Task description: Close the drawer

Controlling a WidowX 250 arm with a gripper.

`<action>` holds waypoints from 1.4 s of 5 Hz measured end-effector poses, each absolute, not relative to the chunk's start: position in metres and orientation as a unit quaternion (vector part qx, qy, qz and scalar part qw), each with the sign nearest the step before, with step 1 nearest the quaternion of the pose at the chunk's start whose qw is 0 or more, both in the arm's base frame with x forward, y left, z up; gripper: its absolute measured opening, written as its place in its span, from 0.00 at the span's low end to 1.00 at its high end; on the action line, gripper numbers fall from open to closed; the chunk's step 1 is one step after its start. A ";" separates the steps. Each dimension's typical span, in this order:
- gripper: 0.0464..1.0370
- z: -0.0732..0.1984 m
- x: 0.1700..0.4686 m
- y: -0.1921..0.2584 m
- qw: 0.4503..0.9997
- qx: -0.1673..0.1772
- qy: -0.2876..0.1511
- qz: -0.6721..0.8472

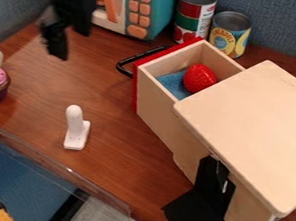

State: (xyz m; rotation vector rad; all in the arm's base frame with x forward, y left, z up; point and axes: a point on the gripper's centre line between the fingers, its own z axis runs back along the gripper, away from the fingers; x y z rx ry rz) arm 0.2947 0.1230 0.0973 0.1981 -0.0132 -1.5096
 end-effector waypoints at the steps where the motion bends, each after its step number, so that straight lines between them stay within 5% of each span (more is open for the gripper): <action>1: 0.96 0.086 0.321 0.118 0.690 0.103 -0.005 -0.716; 3: 0.96 0.075 0.356 0.105 0.623 0.108 -0.004 -0.775; 7: 0.96 0.050 0.381 0.112 0.605 0.112 -0.002 -0.788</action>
